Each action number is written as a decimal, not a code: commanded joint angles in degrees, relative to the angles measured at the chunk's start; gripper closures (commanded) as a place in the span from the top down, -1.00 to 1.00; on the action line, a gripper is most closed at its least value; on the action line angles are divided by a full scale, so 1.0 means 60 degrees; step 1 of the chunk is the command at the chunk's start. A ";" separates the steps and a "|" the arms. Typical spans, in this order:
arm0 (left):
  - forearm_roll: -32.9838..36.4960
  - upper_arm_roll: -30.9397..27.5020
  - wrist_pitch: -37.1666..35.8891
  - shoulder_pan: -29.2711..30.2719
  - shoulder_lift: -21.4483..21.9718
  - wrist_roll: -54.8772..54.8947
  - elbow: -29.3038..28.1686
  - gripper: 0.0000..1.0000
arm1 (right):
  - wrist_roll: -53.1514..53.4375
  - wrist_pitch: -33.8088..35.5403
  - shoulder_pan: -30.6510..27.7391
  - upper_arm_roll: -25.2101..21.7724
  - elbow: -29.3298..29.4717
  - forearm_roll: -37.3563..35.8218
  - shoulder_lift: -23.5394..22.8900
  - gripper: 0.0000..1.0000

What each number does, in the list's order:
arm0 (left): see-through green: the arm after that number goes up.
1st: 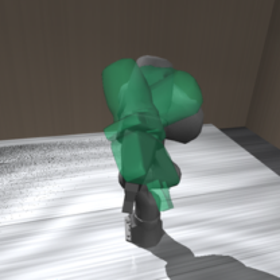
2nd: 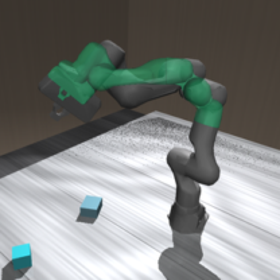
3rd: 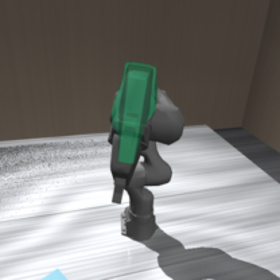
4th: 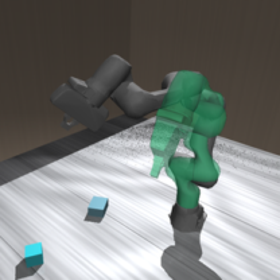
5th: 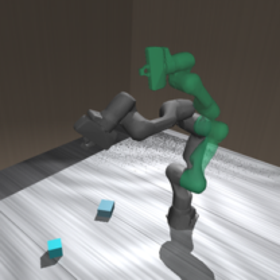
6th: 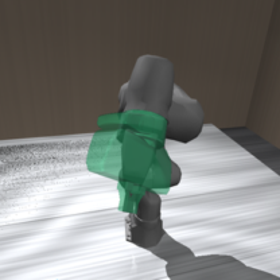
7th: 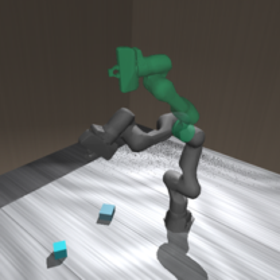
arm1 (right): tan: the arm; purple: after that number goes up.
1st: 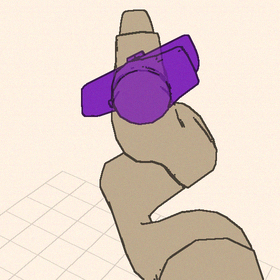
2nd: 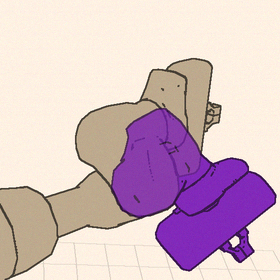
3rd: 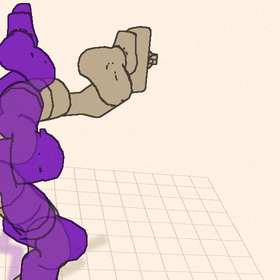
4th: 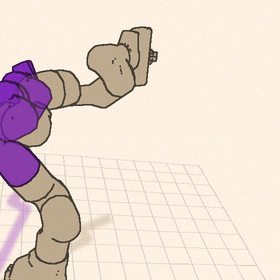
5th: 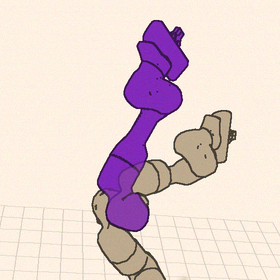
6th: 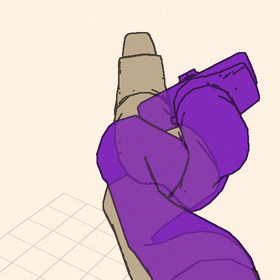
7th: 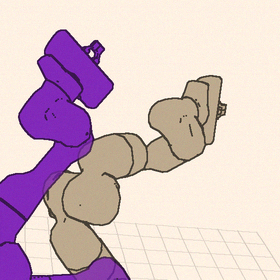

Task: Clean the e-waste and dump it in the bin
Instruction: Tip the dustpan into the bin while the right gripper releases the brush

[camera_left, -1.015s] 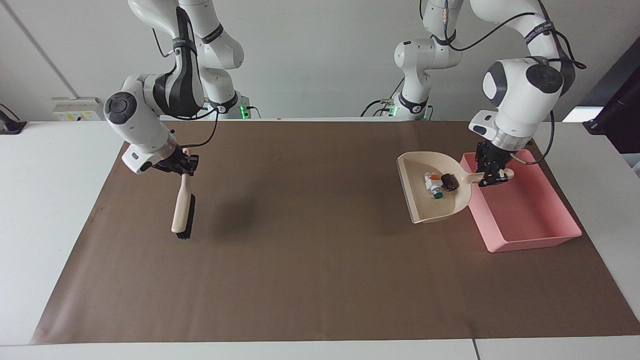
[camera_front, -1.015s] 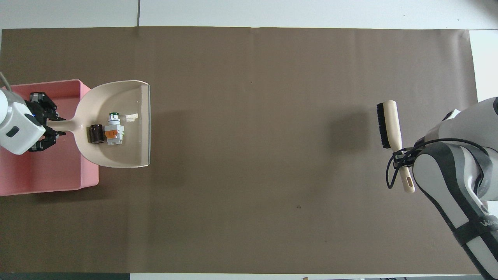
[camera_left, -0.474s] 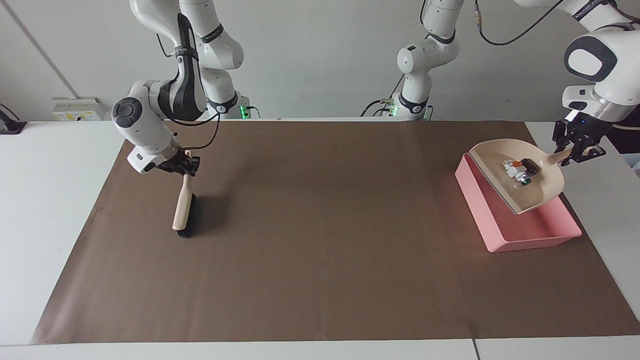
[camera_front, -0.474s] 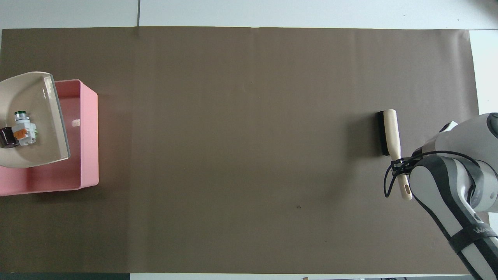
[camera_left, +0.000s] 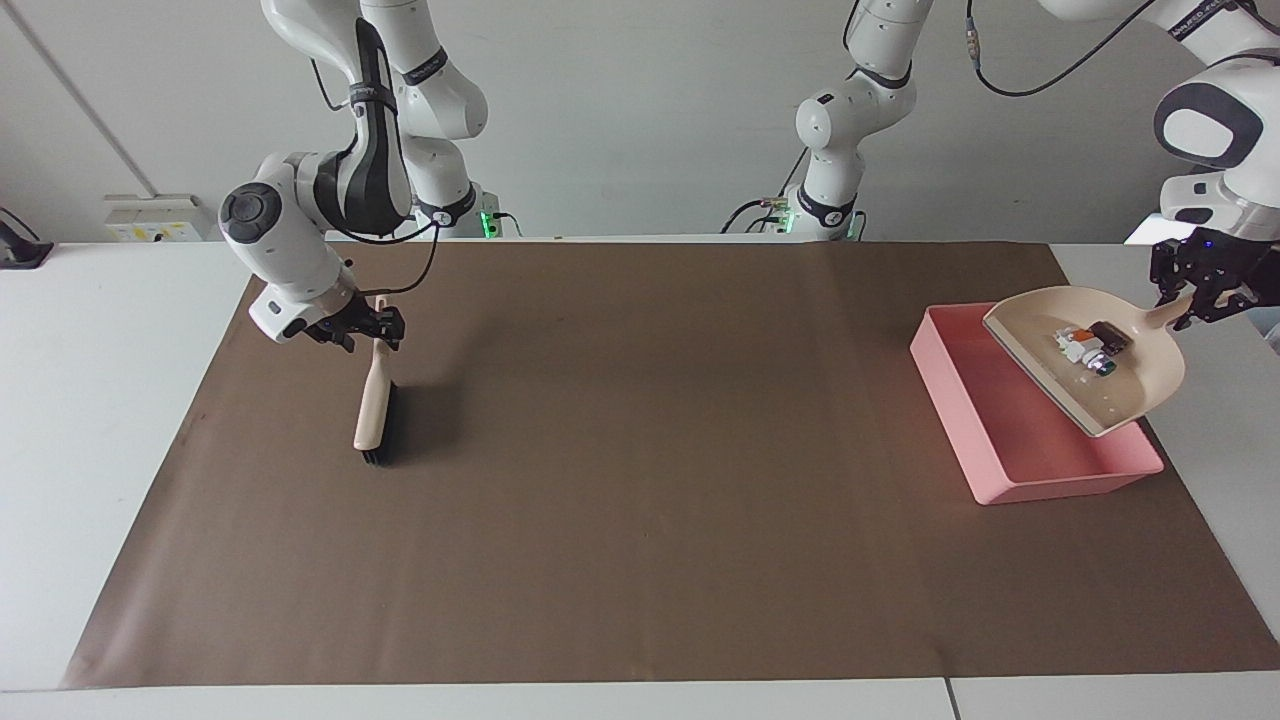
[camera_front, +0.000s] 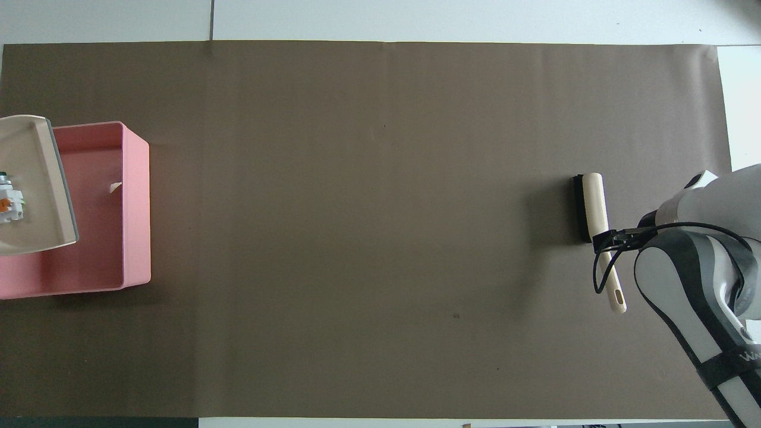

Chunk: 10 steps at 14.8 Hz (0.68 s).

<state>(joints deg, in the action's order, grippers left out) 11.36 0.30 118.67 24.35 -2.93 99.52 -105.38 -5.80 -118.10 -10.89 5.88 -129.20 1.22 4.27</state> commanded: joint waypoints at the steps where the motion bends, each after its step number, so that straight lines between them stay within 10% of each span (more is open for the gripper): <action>1: 0.1105 0.0008 0.0260 -0.0073 -0.0171 -0.0019 0.0248 -1.00 | 0.0408 0.0303 -0.0061 0.0119 0.1313 -0.0086 0.0138 0.99; 10: 0.5163 0.0023 0.0159 -0.0907 -0.0142 -0.1439 0.0234 -1.00 | 0.1947 0.4898 -0.0119 0.0148 0.6366 -0.0555 0.0051 0.99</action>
<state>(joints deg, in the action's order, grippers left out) 37.07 0.88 120.63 20.95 -3.59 93.12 -105.27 3.96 -94.54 -10.87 6.09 -98.16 -0.89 6.24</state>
